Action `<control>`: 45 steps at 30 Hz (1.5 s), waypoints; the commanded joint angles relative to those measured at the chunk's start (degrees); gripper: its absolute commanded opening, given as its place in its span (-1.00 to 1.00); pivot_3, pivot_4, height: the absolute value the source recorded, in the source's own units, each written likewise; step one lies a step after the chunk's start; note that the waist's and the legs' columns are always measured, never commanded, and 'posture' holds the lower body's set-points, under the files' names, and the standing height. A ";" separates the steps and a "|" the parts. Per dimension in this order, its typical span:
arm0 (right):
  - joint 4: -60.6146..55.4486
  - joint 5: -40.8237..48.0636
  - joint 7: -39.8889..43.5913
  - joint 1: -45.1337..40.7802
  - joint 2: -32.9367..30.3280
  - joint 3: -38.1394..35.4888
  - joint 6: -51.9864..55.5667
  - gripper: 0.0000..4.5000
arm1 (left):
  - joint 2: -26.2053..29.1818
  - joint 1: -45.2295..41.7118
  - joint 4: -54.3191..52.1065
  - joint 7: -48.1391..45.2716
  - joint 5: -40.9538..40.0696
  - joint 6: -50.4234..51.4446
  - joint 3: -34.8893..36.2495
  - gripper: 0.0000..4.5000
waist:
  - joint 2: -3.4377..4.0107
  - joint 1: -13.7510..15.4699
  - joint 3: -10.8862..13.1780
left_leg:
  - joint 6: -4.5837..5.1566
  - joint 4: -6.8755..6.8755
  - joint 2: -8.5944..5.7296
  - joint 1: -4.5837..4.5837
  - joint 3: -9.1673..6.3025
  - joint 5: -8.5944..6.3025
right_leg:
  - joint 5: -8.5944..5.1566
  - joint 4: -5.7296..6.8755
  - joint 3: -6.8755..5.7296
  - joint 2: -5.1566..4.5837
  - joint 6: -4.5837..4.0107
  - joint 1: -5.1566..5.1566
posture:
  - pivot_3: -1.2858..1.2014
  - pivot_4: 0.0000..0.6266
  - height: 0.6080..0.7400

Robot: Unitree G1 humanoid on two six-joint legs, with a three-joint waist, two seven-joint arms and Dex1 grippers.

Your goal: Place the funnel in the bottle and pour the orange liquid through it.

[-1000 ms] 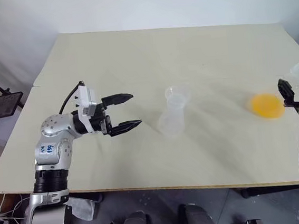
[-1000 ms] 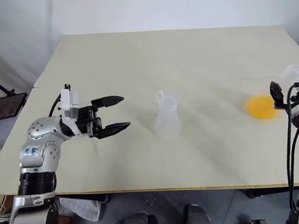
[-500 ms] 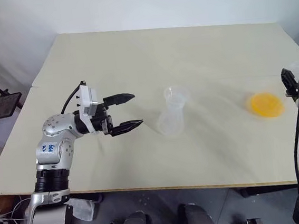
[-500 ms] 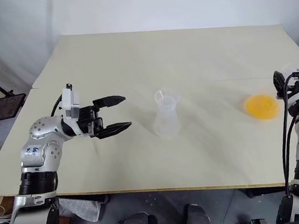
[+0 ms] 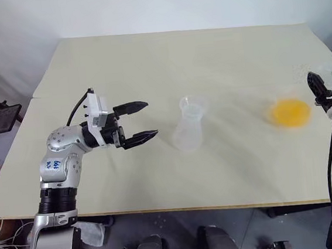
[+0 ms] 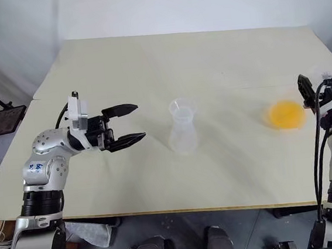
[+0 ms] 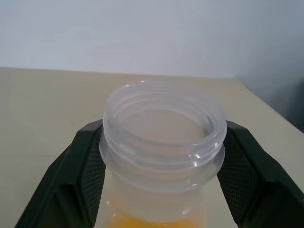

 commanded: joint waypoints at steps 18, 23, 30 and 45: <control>-31.66 -13.92 -2.55 1.52 -6.07 21.77 12.48 0.25 | -2.79 2.08 -2.50 3.68 -0.38 -1.97 0.12 1.00 | 0.00 0.38 0.00 | -0.01 0.01 -0.09 -0.04 -0.03 0.00 | 0.00 -0.08 -0.21 0.01 0.00 -0.01 | 0.03 -0.52 1.00; -31.74 -21.57 -4.73 -1.00 -6.02 25.00 10.92 0.25 | -2.78 1.41 -1.52 3.53 -0.39 -2.08 0.11 1.00 | 0.00 0.23 0.00 | -0.02 0.01 -0.07 -0.04 -0.02 0.00 | 0.00 -0.07 -0.49 0.01 0.00 -0.01 | 0.03 -0.52 1.00; -31.59 -29.56 -6.13 -4.95 -5.02 29.53 11.21 0.25 | -3.06 0.93 -0.88 3.53 -0.23 -2.26 -0.23 1.00 | 0.00 0.07 0.00 | -0.02 0.01 -0.08 -0.04 -0.02 0.00 | 0.00 -0.08 -0.55 0.03 0.00 -0.01 | 0.03 -0.52 1.00; -32.35 -47.39 -4.31 -10.58 -4.12 40.13 5.07 0.25 | -3.48 0.37 -0.04 3.92 0.04 -2.75 -0.51 1.00 | 0.00 0.04 0.00 | -0.02 -0.02 -0.11 -0.05 -0.04 0.01 | 0.00 -0.07 -0.60 0.08 0.00 -0.02 | 0.03 -0.52 1.00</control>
